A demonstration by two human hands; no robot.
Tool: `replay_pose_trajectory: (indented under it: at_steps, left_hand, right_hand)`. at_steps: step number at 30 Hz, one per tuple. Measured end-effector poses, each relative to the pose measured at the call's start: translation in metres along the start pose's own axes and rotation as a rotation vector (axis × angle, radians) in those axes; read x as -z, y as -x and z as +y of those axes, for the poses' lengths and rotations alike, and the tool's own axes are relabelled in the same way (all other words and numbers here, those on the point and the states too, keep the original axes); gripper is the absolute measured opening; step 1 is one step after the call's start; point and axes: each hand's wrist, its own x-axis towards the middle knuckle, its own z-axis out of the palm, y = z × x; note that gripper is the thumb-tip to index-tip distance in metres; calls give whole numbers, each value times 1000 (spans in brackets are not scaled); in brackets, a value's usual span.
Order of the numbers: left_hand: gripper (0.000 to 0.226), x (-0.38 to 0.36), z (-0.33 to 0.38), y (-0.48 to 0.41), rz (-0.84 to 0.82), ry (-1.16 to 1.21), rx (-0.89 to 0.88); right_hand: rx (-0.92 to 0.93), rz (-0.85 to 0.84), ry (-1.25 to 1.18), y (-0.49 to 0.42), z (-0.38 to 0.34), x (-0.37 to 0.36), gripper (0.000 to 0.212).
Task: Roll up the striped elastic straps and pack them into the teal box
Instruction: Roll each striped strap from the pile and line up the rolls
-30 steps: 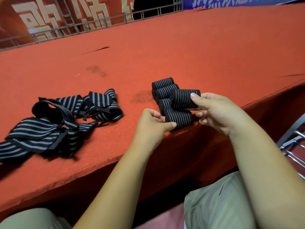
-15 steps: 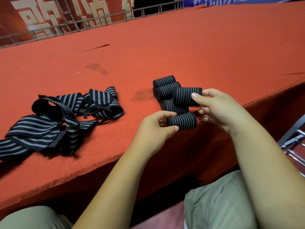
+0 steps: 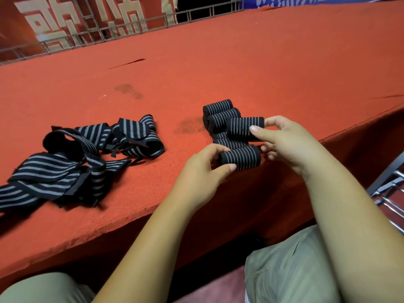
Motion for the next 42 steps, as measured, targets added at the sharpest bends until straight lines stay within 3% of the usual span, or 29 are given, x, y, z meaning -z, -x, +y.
replay_pose_trajectory:
  at_steps: [13,17,25,29,36,42]
  left_hand:
    - [17,5,1,-8,62,123,58]
    - [27,4,-3,-12,68,211,107]
    - [29,3,-5,-18,35,393,194]
    - [17,5,-5,-20,23,417,216]
    - [30,7,10,-23,56,502,356]
    - [47,12,8,-31,61,575,447]
  right_hand:
    - [13,67,-40,-4,-3,0,31]
    - [-19,29,-153,-1,-6,0,31]
    - [-54,49,3,-3,0,0,26]
    - [-22,73,74,-6,2,-3,24]
    - [1,133,-34,-4,0,-6,31]
    - [-9,114,-229,-1,-6,-8,19]
